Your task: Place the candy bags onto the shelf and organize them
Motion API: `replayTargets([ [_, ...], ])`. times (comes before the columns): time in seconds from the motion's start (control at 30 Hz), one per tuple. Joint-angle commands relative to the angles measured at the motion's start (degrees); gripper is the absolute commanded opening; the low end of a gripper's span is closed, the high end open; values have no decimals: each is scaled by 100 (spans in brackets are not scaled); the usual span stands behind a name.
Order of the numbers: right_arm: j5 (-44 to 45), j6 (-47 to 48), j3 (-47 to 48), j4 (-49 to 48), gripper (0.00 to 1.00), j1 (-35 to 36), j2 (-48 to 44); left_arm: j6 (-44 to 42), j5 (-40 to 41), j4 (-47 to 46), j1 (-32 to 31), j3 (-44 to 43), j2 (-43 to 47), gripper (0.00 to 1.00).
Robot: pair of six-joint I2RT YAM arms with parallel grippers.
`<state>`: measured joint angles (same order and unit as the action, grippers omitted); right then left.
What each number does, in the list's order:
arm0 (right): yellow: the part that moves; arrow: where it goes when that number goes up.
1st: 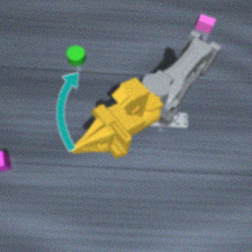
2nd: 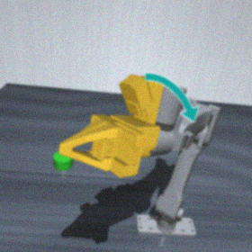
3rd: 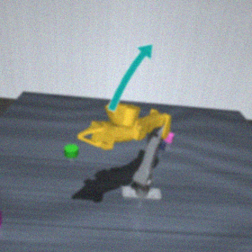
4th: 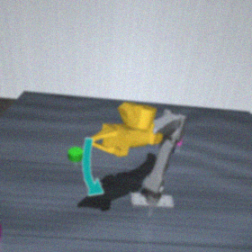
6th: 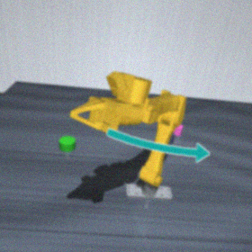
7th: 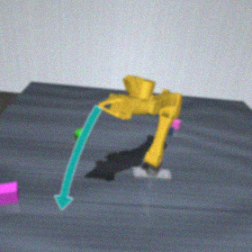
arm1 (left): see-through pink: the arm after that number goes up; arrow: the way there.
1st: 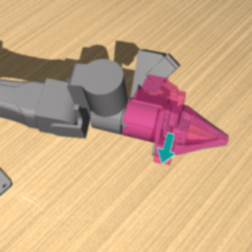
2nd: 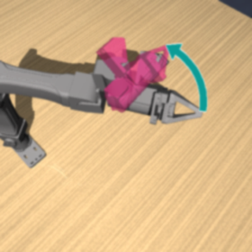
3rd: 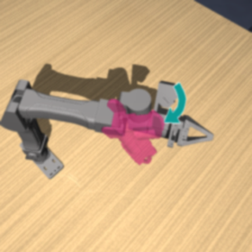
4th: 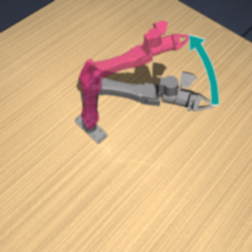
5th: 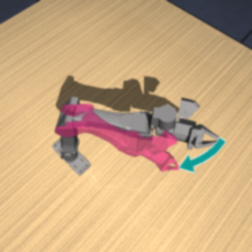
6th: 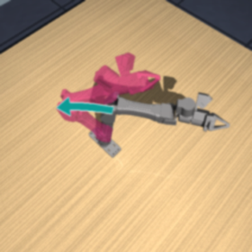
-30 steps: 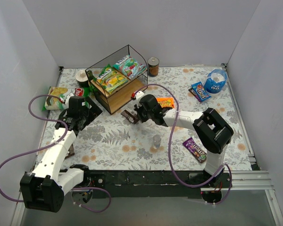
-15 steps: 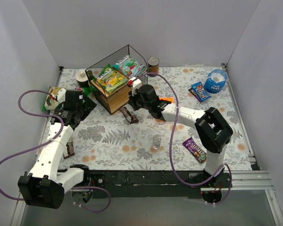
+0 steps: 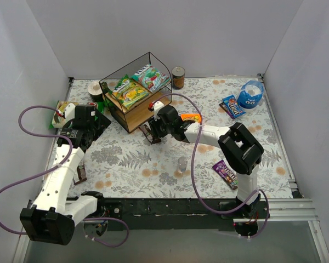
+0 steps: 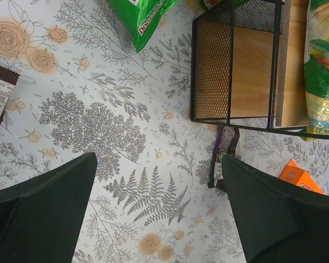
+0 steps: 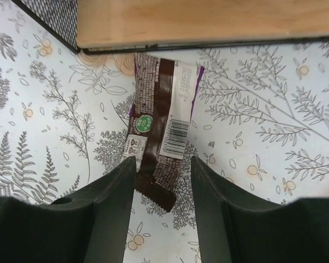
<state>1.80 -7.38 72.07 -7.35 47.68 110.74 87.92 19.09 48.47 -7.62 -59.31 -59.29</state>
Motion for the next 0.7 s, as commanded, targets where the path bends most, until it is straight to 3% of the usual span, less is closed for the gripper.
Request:
replayTargets([
  [0.0,-13,-220,149,138,53,-57,246,15,86,40,-12,25,102,98],
  [0.47,-136,-308,395,305,55,-145,818,-56,24,-4,-12,104,189,98],
  [0.53,-356,-326,395,279,51,-162,818,-64,24,5,-3,104,181,98],
  [0.67,-523,-431,334,200,23,-233,765,-73,24,-4,-12,95,198,98],
])
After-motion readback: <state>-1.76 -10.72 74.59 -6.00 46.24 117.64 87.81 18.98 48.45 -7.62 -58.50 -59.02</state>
